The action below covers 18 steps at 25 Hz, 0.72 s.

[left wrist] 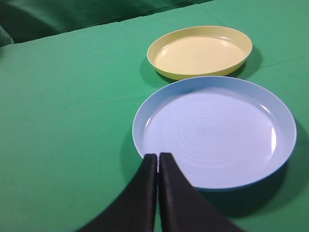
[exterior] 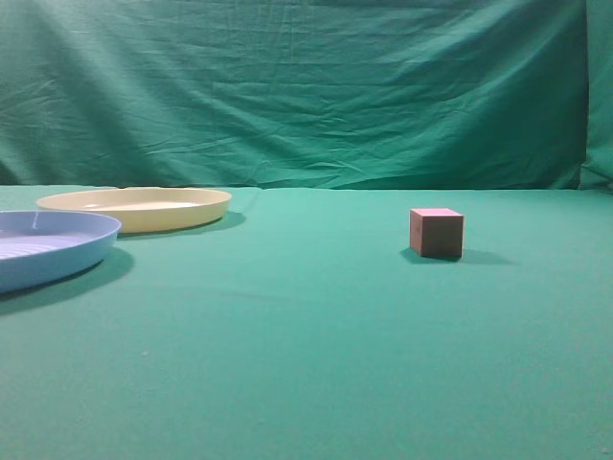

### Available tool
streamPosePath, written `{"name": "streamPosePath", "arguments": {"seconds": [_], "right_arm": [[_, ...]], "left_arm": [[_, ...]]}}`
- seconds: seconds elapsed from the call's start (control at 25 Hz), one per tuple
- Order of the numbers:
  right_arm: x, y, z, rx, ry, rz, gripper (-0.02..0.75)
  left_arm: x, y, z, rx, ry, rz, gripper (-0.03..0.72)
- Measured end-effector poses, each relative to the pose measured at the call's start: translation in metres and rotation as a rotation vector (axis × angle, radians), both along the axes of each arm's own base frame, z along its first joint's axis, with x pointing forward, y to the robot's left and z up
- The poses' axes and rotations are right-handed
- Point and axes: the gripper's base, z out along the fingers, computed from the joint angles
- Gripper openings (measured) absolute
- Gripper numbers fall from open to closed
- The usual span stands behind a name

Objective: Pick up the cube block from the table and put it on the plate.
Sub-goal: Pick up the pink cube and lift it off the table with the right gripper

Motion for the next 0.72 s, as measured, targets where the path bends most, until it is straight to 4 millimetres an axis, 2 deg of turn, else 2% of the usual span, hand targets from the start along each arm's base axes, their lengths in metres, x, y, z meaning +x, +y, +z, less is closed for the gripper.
{"name": "streamPosePath", "arguments": {"seconds": [0.24,0.4,0.48,0.6,0.72], "right_arm": [[0.0,0.0,0.001,0.009,-0.008,0.0,0.0],[0.003,0.004,0.015,0.309,-0.134,-0.026,0.0],[0.004,0.003,0.02,0.388,-0.187,-0.04,0.0],[0.003,0.006,0.021,0.412,-0.155,-0.014,0.0],[0.004,0.009,0.036,0.365,-0.12,0.038,0.0]], "left_arm": [[0.0,0.0,0.0,0.0,0.0,0.0,0.0],[0.0,0.0,0.0,0.0,0.0,0.0,0.0],[0.0,0.0,0.0,0.0,0.0,0.0,0.0],[0.0,0.0,0.0,0.0,0.0,0.0,0.0],[0.0,0.0,0.0,0.0,0.0,0.0,0.0]]}}
